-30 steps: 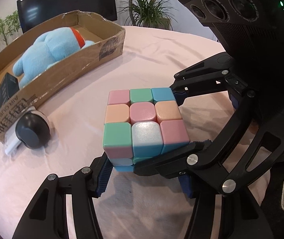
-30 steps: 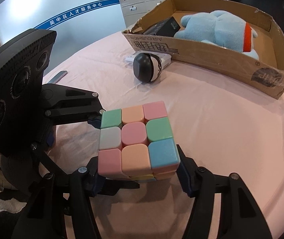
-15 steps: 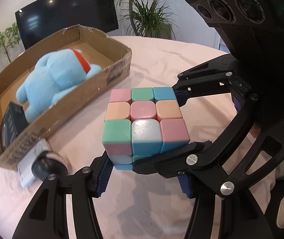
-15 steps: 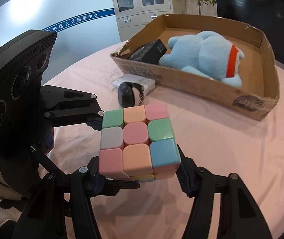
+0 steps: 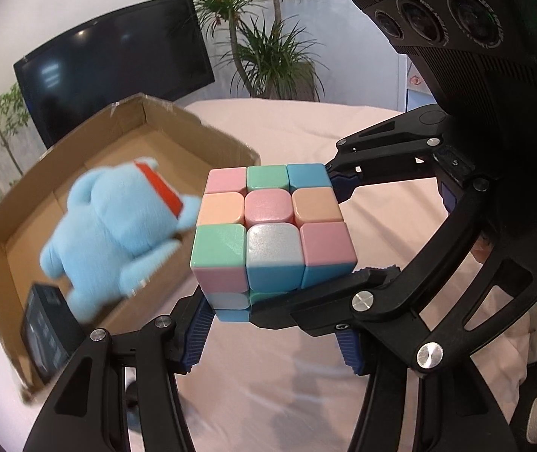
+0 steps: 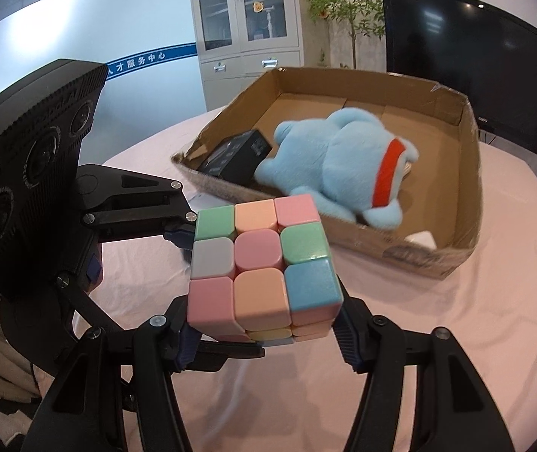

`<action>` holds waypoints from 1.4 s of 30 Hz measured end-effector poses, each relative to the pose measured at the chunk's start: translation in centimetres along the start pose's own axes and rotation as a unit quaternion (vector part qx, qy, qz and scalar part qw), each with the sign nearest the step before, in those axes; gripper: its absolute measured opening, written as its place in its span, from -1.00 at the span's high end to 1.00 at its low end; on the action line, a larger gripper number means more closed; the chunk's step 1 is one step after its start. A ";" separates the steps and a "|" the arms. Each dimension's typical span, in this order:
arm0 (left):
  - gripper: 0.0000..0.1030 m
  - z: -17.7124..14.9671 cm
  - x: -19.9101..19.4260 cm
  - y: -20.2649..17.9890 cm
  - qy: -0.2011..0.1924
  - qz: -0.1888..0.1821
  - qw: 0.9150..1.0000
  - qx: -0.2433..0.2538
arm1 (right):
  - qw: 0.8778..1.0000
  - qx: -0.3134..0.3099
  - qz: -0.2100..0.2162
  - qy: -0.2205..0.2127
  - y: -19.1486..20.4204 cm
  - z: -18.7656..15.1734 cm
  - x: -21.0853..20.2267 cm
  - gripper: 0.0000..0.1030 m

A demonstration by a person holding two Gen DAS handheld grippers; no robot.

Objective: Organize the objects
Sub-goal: 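Carry the Rubik's cube over the box with both grippers, then open both grippers to drop the cube into the box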

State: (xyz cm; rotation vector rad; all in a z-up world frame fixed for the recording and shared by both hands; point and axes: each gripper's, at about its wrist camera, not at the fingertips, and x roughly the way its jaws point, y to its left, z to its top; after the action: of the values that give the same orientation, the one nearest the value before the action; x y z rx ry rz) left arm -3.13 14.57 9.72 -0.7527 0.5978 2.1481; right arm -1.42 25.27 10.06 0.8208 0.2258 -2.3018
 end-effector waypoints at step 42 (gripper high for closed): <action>-0.09 12.7 14.5 9.8 0.043 -0.027 0.998 0.026 | 0.996 0.067 -0.050 0.026 -16.5 8.3 7.0 -0.12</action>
State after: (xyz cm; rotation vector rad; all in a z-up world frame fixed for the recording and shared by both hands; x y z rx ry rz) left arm -22.61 24.00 10.62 -0.8267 0.6673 2.0511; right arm -20.33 30.98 11.35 0.9564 0.1387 -2.4129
